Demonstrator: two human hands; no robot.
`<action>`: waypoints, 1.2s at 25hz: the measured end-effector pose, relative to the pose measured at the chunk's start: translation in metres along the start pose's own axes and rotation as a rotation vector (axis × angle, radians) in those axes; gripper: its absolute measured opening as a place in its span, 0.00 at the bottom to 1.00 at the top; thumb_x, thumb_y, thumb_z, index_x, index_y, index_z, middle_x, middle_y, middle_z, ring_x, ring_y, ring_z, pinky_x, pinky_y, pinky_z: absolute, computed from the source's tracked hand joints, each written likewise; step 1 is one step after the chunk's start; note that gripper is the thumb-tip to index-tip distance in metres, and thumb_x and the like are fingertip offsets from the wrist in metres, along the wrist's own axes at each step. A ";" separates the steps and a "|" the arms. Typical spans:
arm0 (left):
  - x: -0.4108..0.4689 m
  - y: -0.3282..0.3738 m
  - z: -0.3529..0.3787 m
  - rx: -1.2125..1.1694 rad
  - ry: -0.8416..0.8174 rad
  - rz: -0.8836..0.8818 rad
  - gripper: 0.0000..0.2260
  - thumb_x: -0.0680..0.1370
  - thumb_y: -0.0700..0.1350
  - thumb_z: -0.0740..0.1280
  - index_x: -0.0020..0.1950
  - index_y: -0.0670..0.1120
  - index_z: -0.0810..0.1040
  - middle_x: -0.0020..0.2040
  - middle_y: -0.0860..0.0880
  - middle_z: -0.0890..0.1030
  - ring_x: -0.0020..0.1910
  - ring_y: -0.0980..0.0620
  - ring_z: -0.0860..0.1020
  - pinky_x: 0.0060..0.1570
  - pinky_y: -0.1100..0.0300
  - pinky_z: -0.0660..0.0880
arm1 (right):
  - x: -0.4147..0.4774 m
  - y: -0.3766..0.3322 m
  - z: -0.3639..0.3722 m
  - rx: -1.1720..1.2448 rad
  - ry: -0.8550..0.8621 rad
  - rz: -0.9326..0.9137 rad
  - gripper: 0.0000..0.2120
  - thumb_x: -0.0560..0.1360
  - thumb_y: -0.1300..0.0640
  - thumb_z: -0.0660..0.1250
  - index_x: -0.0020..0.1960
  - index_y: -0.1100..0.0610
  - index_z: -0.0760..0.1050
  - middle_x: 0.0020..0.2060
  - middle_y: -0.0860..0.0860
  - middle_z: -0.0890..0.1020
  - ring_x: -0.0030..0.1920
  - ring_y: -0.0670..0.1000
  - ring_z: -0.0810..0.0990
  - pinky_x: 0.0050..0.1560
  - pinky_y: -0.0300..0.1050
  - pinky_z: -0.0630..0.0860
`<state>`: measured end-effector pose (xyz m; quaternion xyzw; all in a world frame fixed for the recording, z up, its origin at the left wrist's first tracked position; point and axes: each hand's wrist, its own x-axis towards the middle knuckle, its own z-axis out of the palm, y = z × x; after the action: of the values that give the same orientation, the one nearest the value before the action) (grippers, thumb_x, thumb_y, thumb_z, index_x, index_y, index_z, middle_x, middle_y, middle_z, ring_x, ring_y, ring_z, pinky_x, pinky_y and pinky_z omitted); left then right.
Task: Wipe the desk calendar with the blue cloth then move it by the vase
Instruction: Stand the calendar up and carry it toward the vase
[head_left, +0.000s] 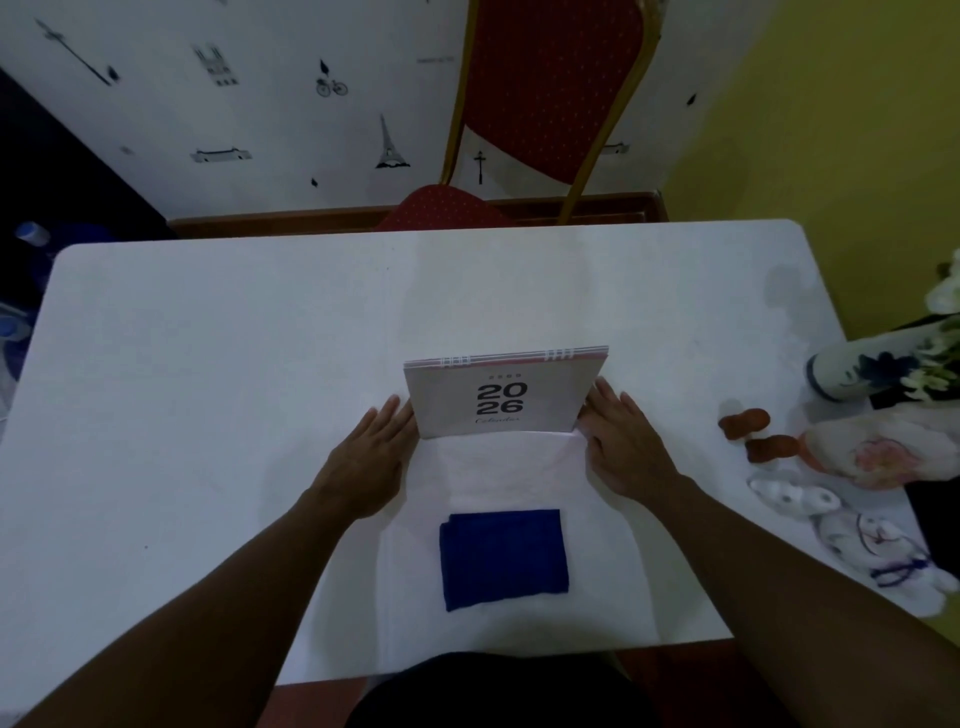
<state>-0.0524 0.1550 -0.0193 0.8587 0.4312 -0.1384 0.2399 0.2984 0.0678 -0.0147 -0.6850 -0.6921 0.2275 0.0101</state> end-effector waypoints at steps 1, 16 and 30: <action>0.000 0.002 0.002 0.011 0.006 -0.011 0.31 0.86 0.44 0.56 0.86 0.50 0.44 0.87 0.48 0.44 0.85 0.46 0.39 0.84 0.48 0.43 | -0.001 -0.002 0.000 -0.004 -0.003 0.004 0.35 0.80 0.47 0.39 0.78 0.57 0.68 0.82 0.56 0.59 0.83 0.61 0.55 0.80 0.66 0.56; 0.016 -0.002 0.009 0.111 -0.058 -0.095 0.36 0.84 0.46 0.60 0.85 0.54 0.41 0.86 0.51 0.40 0.79 0.50 0.31 0.78 0.50 0.37 | 0.004 0.003 0.005 0.051 -0.038 0.034 0.28 0.81 0.54 0.50 0.80 0.55 0.65 0.83 0.55 0.57 0.83 0.61 0.52 0.80 0.67 0.54; -0.025 0.013 -0.010 -0.542 0.068 -0.304 0.35 0.84 0.41 0.63 0.86 0.51 0.47 0.86 0.49 0.52 0.85 0.46 0.54 0.81 0.47 0.57 | -0.027 -0.014 0.015 0.266 -0.048 0.276 0.32 0.85 0.60 0.56 0.84 0.55 0.46 0.84 0.53 0.54 0.83 0.57 0.52 0.83 0.57 0.50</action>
<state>-0.0566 0.1371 0.0043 0.6933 0.5834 -0.0240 0.4223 0.2821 0.0383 -0.0161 -0.7603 -0.5556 0.3325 0.0525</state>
